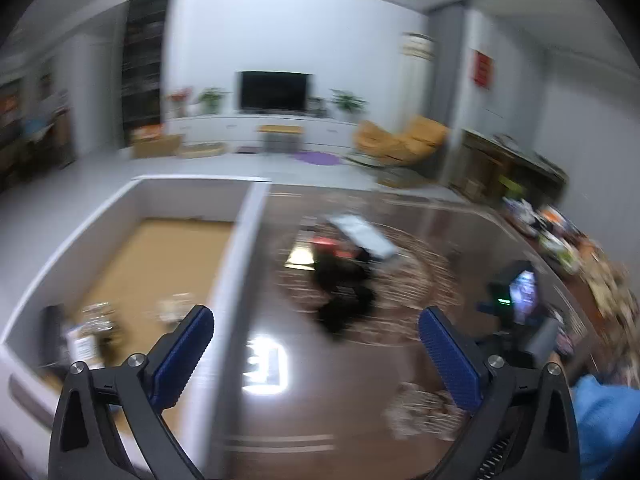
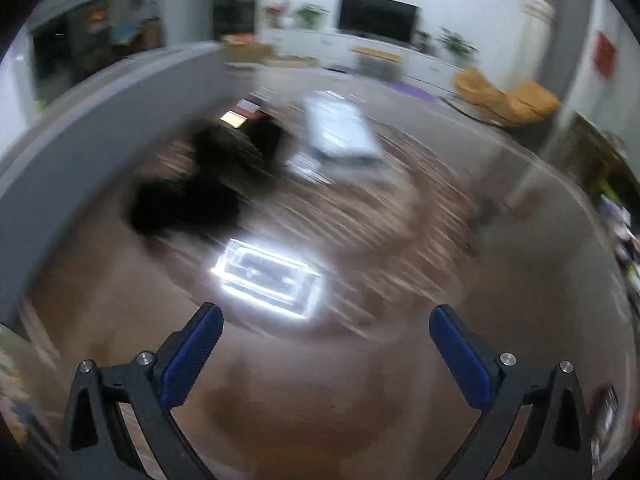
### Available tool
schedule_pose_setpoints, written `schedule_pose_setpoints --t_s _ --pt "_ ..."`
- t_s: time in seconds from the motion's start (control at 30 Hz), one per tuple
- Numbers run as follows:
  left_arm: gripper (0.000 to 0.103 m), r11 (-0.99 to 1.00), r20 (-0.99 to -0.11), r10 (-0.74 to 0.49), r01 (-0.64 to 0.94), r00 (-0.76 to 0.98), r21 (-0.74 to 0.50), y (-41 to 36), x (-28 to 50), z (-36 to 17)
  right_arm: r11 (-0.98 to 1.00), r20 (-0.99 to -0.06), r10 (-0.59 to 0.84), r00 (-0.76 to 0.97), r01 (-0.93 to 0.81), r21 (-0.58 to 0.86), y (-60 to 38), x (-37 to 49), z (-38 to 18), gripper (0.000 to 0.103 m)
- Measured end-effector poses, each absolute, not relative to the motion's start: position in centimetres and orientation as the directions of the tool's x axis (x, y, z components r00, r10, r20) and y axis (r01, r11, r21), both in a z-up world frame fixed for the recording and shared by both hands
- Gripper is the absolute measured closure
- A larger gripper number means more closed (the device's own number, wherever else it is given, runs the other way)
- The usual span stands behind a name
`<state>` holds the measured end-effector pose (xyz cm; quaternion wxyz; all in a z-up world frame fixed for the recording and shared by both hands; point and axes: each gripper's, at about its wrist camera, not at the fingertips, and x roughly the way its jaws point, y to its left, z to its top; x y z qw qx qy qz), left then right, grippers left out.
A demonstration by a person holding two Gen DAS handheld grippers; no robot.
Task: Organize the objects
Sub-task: 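Bring both tools back over the table and hold still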
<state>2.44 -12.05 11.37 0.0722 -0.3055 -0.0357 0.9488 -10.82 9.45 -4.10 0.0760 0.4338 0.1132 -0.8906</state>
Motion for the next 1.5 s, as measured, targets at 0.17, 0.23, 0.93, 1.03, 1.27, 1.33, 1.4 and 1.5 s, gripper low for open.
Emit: schedule_pose_setpoints --t_s 0.17,0.23,0.93,1.03,1.27,1.33,1.4,1.5 --pt "0.0 -0.971 -0.688 0.231 -0.205 -0.688 -0.122 -5.6 -0.5 5.4 -0.98 -0.801 0.001 -0.599 0.16 -0.121 14.8 -10.1 -6.0 0.0" --pt "0.0 -0.971 -0.729 0.235 -0.192 -0.643 -0.144 -4.1 -2.5 2.4 -0.982 -0.797 -0.006 -0.604 0.153 -0.109 15.5 -10.2 -6.1 0.0" --pt "0.0 -0.996 -0.812 0.05 -0.085 -0.581 0.0 -1.4 -9.6 -6.3 -0.993 -0.815 -0.049 -0.578 0.113 -0.02 15.8 -10.4 -6.5 0.0" --pt "0.0 -0.996 -0.813 0.05 -0.085 -0.58 0.0 -1.5 -9.6 -6.4 -0.993 -0.814 -0.049 -0.578 0.113 -0.021 15.8 -10.4 -6.5 0.0" --pt "0.0 -0.996 -0.813 0.05 -0.085 -0.58 0.0 -1.5 -9.6 -6.4 -0.993 -0.814 -0.049 -0.578 0.113 -0.021 15.8 -10.4 -6.5 0.0" --pt "0.0 -0.996 -0.813 0.05 -0.085 -0.58 0.0 -1.5 -9.6 -6.4 -0.993 -0.814 -0.049 -0.578 0.113 -0.021 15.8 -10.4 -6.5 0.0" --pt "0.0 -0.996 -0.813 0.05 -0.085 -0.58 0.0 -1.5 -9.7 -6.4 -0.993 -0.814 -0.049 -0.578 0.113 -0.021 15.8 -10.4 -6.5 0.0" --pt "0.0 -0.996 -0.813 0.05 -0.085 -0.58 0.0 -1.4 -9.6 -6.4 -0.993 -0.814 -0.049 -0.578 0.113 -0.02 15.8 -10.4 -6.5 0.0"
